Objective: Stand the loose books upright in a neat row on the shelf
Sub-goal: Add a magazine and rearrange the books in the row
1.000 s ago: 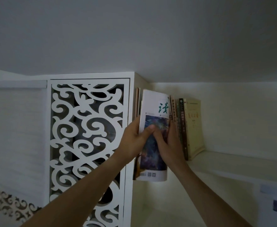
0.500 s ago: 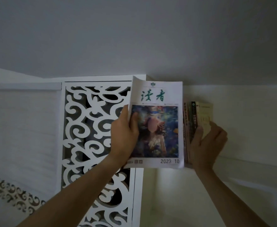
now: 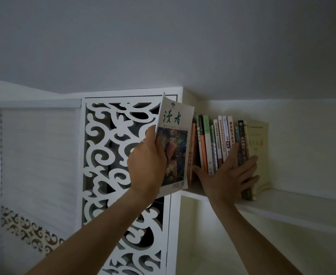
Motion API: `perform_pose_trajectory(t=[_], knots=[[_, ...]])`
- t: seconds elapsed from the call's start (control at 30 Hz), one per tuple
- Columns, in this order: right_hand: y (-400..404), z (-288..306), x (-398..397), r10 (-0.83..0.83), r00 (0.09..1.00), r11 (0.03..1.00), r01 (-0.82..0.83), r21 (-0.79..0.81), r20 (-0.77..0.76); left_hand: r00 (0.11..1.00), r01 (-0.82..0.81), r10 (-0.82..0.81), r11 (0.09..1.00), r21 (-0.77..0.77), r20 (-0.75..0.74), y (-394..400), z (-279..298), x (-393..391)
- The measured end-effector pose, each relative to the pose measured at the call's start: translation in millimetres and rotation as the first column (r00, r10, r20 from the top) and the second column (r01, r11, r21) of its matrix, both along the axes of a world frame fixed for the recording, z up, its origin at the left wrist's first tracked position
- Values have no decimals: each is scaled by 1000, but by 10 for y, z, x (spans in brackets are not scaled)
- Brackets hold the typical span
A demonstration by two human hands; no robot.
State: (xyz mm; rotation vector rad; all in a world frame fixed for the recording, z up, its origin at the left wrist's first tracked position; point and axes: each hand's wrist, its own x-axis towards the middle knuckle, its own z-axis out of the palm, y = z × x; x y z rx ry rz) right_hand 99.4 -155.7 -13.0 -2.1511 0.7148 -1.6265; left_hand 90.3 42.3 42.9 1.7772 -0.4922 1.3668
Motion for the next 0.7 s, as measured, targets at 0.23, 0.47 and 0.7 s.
perform_pose_trajectory(t=[0.23, 0.47, 0.7], knots=[[117, 65, 189, -40, 997, 997, 37, 62, 61, 1000, 3, -3, 1000, -4, -6, 8, -7, -2], [152, 63, 238, -40, 997, 997, 35, 67, 70, 1000, 8, -8, 1000, -24, -3, -1, -26, -32], [153, 55, 264, -90, 995, 995, 88, 37, 45, 999, -5, 5, 1000, -17, -40, -53, -22, -23]])
